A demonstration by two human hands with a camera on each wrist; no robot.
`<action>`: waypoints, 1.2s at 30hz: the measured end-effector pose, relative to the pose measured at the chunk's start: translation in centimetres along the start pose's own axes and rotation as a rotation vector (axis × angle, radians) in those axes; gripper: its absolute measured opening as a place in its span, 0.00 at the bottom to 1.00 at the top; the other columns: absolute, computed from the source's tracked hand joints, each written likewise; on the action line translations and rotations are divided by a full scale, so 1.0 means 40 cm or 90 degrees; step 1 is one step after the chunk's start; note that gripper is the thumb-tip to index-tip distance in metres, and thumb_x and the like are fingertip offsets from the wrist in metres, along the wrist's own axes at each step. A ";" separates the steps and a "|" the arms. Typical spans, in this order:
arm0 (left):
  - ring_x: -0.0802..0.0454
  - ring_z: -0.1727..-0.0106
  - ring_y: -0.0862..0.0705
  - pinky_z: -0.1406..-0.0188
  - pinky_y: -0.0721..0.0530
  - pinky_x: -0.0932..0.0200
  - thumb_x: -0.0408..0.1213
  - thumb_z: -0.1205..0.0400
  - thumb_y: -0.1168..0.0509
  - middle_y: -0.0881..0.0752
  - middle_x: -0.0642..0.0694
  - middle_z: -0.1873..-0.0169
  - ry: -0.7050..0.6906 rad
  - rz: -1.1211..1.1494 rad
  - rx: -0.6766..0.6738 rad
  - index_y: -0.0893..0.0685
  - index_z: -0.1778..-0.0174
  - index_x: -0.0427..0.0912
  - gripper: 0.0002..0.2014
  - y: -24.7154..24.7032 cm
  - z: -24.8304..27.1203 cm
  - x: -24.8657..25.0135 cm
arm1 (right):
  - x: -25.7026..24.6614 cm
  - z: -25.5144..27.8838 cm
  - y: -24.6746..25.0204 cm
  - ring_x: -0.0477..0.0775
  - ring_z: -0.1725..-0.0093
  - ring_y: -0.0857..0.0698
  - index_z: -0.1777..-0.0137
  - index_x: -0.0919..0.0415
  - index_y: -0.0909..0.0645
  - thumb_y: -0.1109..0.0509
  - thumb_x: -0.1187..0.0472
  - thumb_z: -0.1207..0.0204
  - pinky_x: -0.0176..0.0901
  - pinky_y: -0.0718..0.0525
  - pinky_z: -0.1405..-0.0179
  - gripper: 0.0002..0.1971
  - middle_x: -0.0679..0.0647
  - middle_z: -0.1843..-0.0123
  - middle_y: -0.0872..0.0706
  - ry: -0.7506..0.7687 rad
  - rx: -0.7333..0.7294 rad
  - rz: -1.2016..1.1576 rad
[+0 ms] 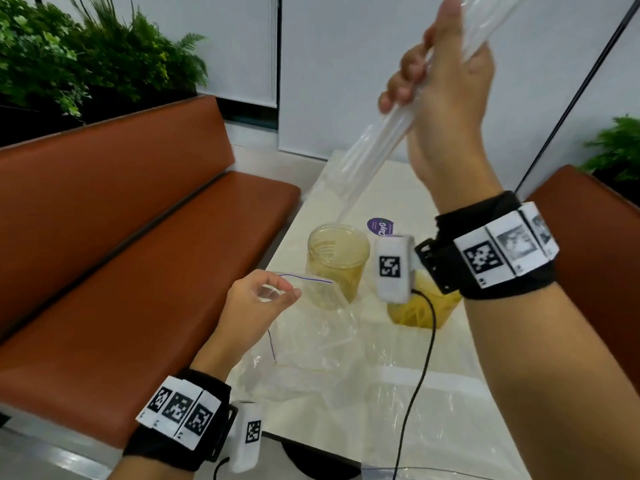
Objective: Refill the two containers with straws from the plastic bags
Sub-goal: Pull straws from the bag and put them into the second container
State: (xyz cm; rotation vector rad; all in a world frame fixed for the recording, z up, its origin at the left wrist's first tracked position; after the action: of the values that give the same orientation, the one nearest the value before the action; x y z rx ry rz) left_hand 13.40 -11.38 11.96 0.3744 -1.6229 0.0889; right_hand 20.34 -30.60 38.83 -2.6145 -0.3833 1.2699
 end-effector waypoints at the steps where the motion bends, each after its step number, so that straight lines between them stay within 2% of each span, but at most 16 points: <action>1: 0.52 0.52 0.12 0.51 0.14 0.52 0.43 0.25 0.19 0.09 0.52 0.50 -0.001 -0.007 0.002 0.10 0.59 0.45 0.08 0.005 -0.003 -0.003 | -0.011 -0.017 0.036 0.51 0.76 0.27 0.54 0.62 0.29 0.41 0.54 0.10 0.46 0.22 0.72 0.14 0.51 0.73 0.26 0.023 0.024 0.006; 7: 0.52 0.50 0.12 0.49 0.14 0.48 0.44 0.26 0.20 0.09 0.51 0.55 -0.011 -0.013 -0.005 0.10 0.58 0.45 0.08 0.023 -0.009 -0.015 | 0.030 -0.076 0.284 0.50 0.77 0.27 0.50 0.62 0.28 0.39 0.54 0.10 0.46 0.24 0.77 0.12 0.50 0.74 0.27 0.125 0.205 0.155; 9: 0.49 0.48 0.12 0.48 0.14 0.45 0.43 0.25 0.20 0.09 0.50 0.53 -0.016 -0.013 -0.007 0.10 0.58 0.45 0.08 0.023 -0.013 -0.011 | 0.092 -0.073 0.358 0.49 0.77 0.27 0.46 0.60 0.26 0.38 0.53 0.11 0.45 0.24 0.77 0.09 0.49 0.73 0.27 0.125 0.251 0.204; 13: 0.48 0.49 0.12 0.48 0.15 0.42 0.42 0.24 0.21 0.09 0.48 0.53 -0.021 -0.013 -0.011 0.10 0.58 0.44 0.07 0.016 -0.018 -0.005 | 0.250 -0.035 0.463 0.47 0.75 0.26 0.42 0.65 0.25 0.39 0.52 0.12 0.39 0.24 0.74 0.14 0.55 0.70 0.25 0.088 0.272 0.304; 17: 0.49 0.52 0.13 0.47 0.13 0.39 0.42 0.23 0.21 0.09 0.45 0.56 -0.016 -0.023 -0.006 0.10 0.57 0.44 0.07 0.009 -0.019 -0.002 | 0.402 0.032 0.543 0.38 0.72 0.21 0.41 0.69 0.22 0.40 0.50 0.10 0.29 0.24 0.67 0.19 0.54 0.66 0.19 -0.016 0.256 0.415; 19: 0.51 0.53 0.13 0.47 0.13 0.39 0.43 0.23 0.21 0.10 0.45 0.57 -0.016 -0.023 -0.002 0.10 0.58 0.44 0.07 0.006 -0.019 -0.002 | 0.468 0.066 0.585 0.37 0.68 0.18 0.38 0.67 0.22 0.39 0.49 0.11 0.31 0.23 0.62 0.19 0.50 0.63 0.15 -0.101 0.255 0.465; 22: 0.52 0.55 0.14 0.49 0.13 0.41 0.43 0.24 0.21 0.10 0.48 0.59 -0.012 -0.024 0.000 0.10 0.58 0.45 0.07 0.004 -0.020 -0.006 | 0.534 0.097 0.634 0.54 0.56 0.12 0.49 0.65 0.17 0.31 0.52 0.16 0.47 0.14 0.52 0.14 0.53 0.59 0.11 -0.247 0.260 0.538; 23: 0.54 0.57 0.15 0.50 0.14 0.43 0.43 0.24 0.21 0.10 0.50 0.61 -0.010 -0.021 0.001 0.10 0.59 0.45 0.07 0.004 -0.022 -0.009 | 0.536 0.102 0.639 0.59 0.57 0.12 0.53 0.68 0.16 0.28 0.55 0.20 0.48 0.13 0.55 0.13 0.57 0.59 0.11 -0.274 0.268 0.553; 24: 0.55 0.58 0.15 0.50 0.15 0.45 0.43 0.24 0.20 0.11 0.53 0.63 -0.007 -0.015 0.001 0.10 0.59 0.45 0.07 0.003 -0.023 -0.011 | 0.530 0.103 0.643 0.59 0.58 0.14 0.53 0.70 0.16 0.25 0.58 0.23 0.44 0.15 0.61 0.12 0.58 0.59 0.13 -0.277 0.281 0.562; 25: 0.57 0.59 0.16 0.51 0.16 0.46 0.43 0.24 0.20 0.12 0.55 0.64 -0.003 -0.009 0.002 0.10 0.59 0.45 0.08 0.003 -0.025 -0.014 | 0.512 0.101 0.637 0.57 0.57 0.15 0.48 0.69 0.17 0.23 0.63 0.26 0.37 0.17 0.66 0.12 0.57 0.57 0.14 -0.262 0.296 0.565; 27: 0.57 0.59 0.16 0.51 0.16 0.47 0.43 0.25 0.20 0.12 0.56 0.64 0.001 -0.007 0.001 0.10 0.59 0.45 0.08 0.001 -0.027 -0.016 | 0.461 0.086 0.617 0.52 0.53 0.15 0.29 0.60 0.24 0.22 0.70 0.30 0.24 0.21 0.67 0.28 0.54 0.47 0.15 -0.163 0.321 0.539; 29: 0.55 0.57 0.16 0.52 0.15 0.46 0.43 0.24 0.20 0.11 0.51 0.61 0.000 -0.009 0.000 0.10 0.58 0.45 0.08 -0.002 -0.027 -0.014 | 0.420 0.066 0.595 0.45 0.52 0.14 0.22 0.50 0.31 0.24 0.74 0.31 0.23 0.17 0.62 0.39 0.51 0.44 0.15 -0.061 0.314 0.489; 31: 0.54 0.57 0.15 0.53 0.14 0.46 0.43 0.24 0.21 0.10 0.46 0.59 -0.002 -0.011 0.001 0.10 0.58 0.44 0.08 -0.005 -0.028 -0.009 | 0.404 0.055 0.580 0.43 0.51 0.14 0.25 0.49 0.26 0.25 0.74 0.28 0.31 0.13 0.55 0.34 0.48 0.43 0.14 -0.004 0.280 0.514; 33: 0.54 0.58 0.15 0.53 0.13 0.46 0.43 0.24 0.21 0.10 0.45 0.59 -0.004 -0.016 0.000 0.10 0.58 0.44 0.08 -0.008 -0.027 -0.006 | 0.410 0.057 0.578 0.48 0.51 0.14 0.37 0.57 0.14 0.25 0.72 0.26 0.44 0.12 0.49 0.19 0.53 0.45 0.11 -0.012 0.222 0.649; 35: 0.52 0.56 0.14 0.52 0.13 0.45 0.43 0.24 0.21 0.09 0.46 0.59 -0.002 -0.018 -0.006 0.10 0.58 0.45 0.07 -0.011 -0.027 -0.006 | 0.440 0.074 0.595 0.56 0.48 0.12 0.46 0.61 0.09 0.24 0.70 0.26 0.42 0.17 0.47 0.10 0.59 0.45 0.10 -0.100 0.164 0.747; 36: 0.51 0.55 0.13 0.51 0.13 0.44 0.43 0.24 0.20 0.09 0.46 0.59 -0.001 -0.017 -0.010 0.10 0.58 0.45 0.07 -0.012 -0.027 -0.006 | 0.452 0.084 0.603 0.59 0.45 0.12 0.46 0.62 0.09 0.22 0.67 0.26 0.40 0.20 0.47 0.10 0.60 0.43 0.11 -0.138 0.154 0.761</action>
State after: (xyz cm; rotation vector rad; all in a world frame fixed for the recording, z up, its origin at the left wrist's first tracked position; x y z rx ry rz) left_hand 14.57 -11.50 11.73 0.3842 -1.6190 0.0563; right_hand 31.82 -47.34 16.29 -2.4302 1.4103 1.6901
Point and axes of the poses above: each hand's wrist, its own z-axis away from the middle knuckle, its own y-axis out of the back of the hand, x = y × z, the point moved 4 cm from there along -z, towards the middle knuckle
